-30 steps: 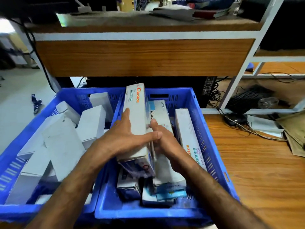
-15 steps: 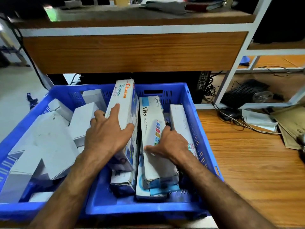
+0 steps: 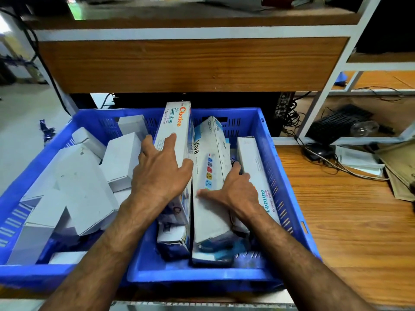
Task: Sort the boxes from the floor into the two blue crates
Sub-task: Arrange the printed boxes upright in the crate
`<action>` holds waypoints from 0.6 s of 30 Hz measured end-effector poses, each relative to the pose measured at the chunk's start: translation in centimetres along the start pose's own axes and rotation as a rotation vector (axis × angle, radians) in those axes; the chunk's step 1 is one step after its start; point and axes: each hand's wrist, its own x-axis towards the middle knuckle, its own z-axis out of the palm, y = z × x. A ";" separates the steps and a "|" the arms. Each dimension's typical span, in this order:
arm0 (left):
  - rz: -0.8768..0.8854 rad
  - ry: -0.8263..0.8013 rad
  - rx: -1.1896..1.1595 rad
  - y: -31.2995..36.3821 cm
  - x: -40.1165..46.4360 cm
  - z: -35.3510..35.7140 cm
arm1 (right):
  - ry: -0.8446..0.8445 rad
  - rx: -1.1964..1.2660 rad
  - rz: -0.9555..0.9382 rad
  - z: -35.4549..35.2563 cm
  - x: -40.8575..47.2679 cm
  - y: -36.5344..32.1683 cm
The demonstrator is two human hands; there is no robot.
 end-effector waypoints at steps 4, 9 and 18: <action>0.024 0.005 0.037 0.0 0.0 0.0 | 0.199 -0.073 -0.058 -1.2 -1.3 0.7; 0.048 0.004 0.099 0.7 0.0 -0.2 | 0.276 -0.122 -0.005 -1.4 -2.7 1.6; 0.201 0.069 0.154 1.4 -0.4 -0.3 | 0.199 0.006 0.034 -0.9 -2.5 2.3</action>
